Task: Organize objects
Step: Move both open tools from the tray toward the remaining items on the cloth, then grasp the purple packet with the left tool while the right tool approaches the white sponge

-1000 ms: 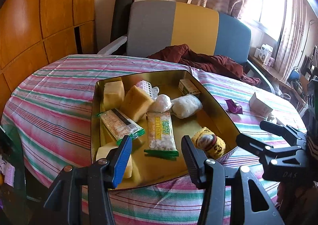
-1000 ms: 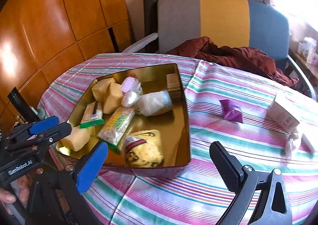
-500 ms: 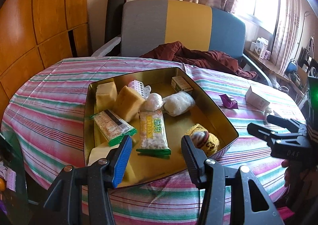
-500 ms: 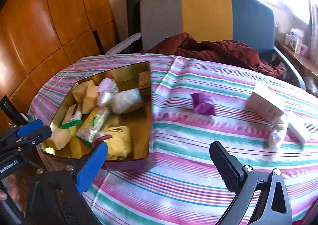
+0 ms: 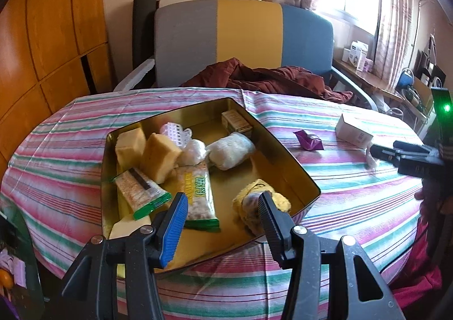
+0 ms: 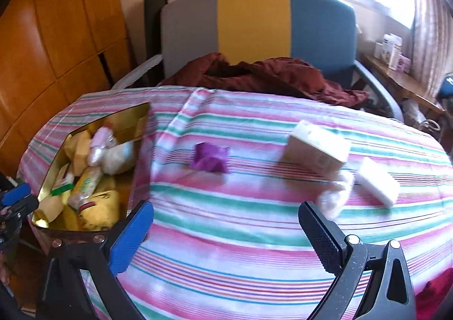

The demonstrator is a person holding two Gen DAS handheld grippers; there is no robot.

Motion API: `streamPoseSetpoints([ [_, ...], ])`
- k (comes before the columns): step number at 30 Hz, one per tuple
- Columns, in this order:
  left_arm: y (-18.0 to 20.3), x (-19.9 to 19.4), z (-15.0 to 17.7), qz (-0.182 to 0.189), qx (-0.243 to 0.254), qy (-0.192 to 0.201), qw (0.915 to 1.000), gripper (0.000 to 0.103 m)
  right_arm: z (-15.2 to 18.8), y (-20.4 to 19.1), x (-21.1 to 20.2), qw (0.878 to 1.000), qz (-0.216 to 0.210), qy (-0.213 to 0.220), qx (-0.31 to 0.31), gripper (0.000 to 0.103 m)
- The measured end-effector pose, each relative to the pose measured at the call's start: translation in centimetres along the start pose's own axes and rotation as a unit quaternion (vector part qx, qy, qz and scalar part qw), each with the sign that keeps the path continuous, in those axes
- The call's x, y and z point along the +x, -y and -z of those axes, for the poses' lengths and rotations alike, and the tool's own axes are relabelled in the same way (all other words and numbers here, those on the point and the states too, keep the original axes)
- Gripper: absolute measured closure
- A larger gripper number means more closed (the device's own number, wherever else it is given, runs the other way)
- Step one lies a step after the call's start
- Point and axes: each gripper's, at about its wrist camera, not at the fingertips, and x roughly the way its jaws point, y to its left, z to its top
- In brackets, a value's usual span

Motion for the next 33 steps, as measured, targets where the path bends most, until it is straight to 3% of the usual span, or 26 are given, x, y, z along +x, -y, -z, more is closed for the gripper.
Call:
streamPoseSetpoints([
  [18, 5.5, 1.7, -2.3, 0.036, 0.061, -0.007, 0.9975, 0.051, -1.2, 10.6, 0.4, 0.996, 0.084, -0.013, 0.031, 0.0],
  [27, 10.7, 3.9, -4.2, 0.075, 0.1, -0.025, 0.9918, 0.051, 0.9, 18.4, 1.6, 0.982, 0.126, -0.033, 0.136, 0.0],
  [33, 13.1, 7.5, -5.9, 0.099, 0.087, -0.066, 0.989, 0.051, 1.8, 21.0, 1.9, 0.973, 0.123, -0.051, 0.189, 0.0],
])
